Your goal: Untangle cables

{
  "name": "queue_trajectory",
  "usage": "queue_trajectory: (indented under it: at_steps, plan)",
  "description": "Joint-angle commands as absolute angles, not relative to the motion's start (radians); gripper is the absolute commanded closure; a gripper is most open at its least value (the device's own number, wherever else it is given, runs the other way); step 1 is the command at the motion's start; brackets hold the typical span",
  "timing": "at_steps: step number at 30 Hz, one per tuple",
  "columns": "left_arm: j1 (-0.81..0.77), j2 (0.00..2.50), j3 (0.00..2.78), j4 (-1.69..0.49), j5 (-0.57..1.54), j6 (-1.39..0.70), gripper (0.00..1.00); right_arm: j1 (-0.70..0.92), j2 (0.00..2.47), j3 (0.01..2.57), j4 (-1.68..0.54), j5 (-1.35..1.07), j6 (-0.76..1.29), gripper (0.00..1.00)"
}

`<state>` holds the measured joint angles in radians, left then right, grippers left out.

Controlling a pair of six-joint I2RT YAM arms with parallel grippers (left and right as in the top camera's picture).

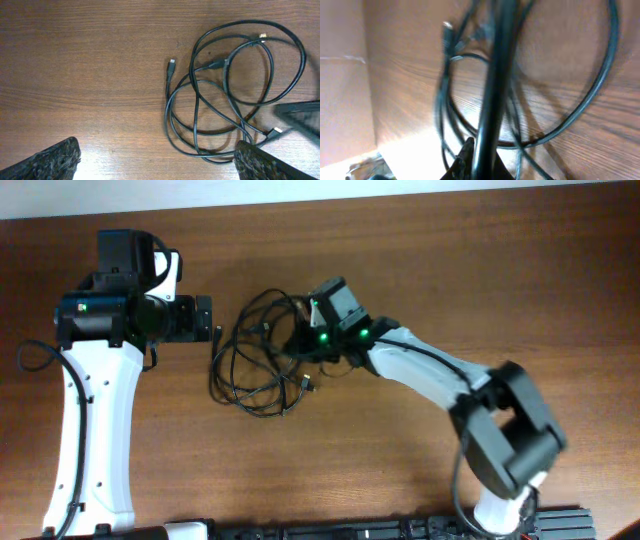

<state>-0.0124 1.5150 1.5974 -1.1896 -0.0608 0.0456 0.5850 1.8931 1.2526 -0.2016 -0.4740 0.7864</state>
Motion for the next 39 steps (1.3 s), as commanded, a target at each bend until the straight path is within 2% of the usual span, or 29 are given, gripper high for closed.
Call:
queue_trajectory:
  at_steps: [1, 7, 16, 21, 24, 32, 39]
  plan:
    - [-0.008, 1.517, 1.607, -1.191, -0.068, 0.058, 0.01, 0.558, 1.718, 1.251, -0.230, -0.386, 0.682, 0.96]
    - [-0.008, 1.517, 1.607, -1.191, -0.068, 0.058, 0.01, 0.541, 1.475, 1.251, -0.321, -0.159, 0.581, 0.96]
    - [-0.008, 1.517, 1.607, -1.191, -0.068, 0.058, 0.01, 0.432, 1.185, 1.274, -0.325, -0.126, 0.575, 0.96]
    - [-0.008, 1.517, 1.607, -1.191, -0.068, 0.058, 0.01, 0.382, 1.104, 1.335, -0.308, -0.126, 0.576, 0.96]
    - [-0.008, 1.517, 1.607, -1.191, -0.068, 0.058, 0.01, 0.364, 1.080, 1.371, -0.262, -0.127, 0.576, 0.96]
    - [-0.008, 1.517, 1.607, -1.191, -0.068, 0.058, 0.01, 0.358, 1.062, 1.383, 0.043, -0.109, 0.576, 0.96]
    - [-0.008, 1.517, 1.607, -1.191, -0.068, 0.058, 0.01, 0.358, 1.062, 1.383, 0.220, 0.057, 0.575, 0.96]
